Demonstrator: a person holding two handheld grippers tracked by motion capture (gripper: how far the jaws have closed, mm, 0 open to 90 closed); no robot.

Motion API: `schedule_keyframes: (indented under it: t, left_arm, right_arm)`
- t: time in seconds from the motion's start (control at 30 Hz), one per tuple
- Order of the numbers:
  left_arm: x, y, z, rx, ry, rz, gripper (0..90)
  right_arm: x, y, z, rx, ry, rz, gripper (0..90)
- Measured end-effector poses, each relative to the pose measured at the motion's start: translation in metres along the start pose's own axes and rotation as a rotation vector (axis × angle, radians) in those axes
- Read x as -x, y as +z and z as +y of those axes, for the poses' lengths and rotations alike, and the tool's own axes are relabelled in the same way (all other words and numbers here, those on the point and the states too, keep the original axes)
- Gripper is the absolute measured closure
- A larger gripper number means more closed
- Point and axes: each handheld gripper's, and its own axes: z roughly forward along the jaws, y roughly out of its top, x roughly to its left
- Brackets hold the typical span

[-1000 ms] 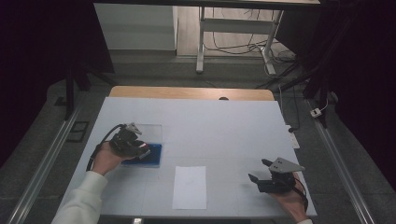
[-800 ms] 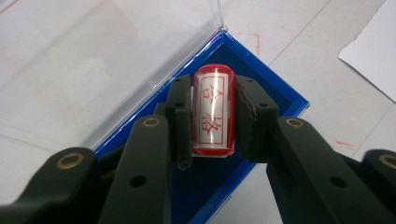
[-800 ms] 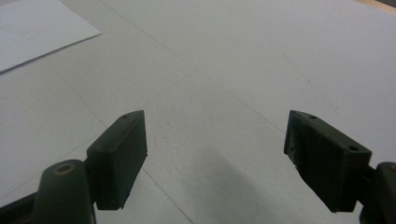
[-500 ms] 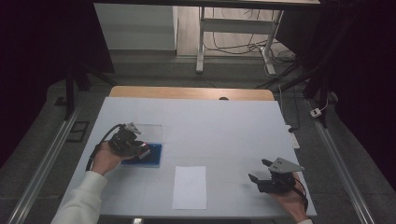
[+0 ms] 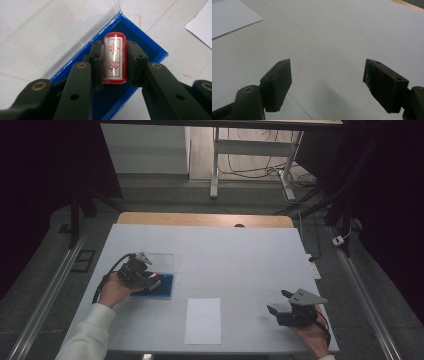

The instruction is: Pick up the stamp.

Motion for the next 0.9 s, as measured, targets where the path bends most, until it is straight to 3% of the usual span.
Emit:
schedule_keyframes:
  t: [0.3, 0.47, 0.9]
  left_arm:
    - [0.0, -0.003, 0.0, 0.007, 0.001, 0.007, 70.1]
    - [0.0, -0.011, 0.0, 0.032, -0.008, 0.003, 70.1]
    - [0.005, -0.037, 0.0, 0.079, 0.014, -0.022, 70.1]
  right_arm:
    - [0.0, 0.0, 0.0, -0.005, 0.0, 0.0, 22.5]
    - [0.0, 0.001, -0.001, -0.006, 0.0, 0.0, 22.6]
    - [0.0, 0.002, -0.001, -0.01, 0.0, 0.002, 22.6]
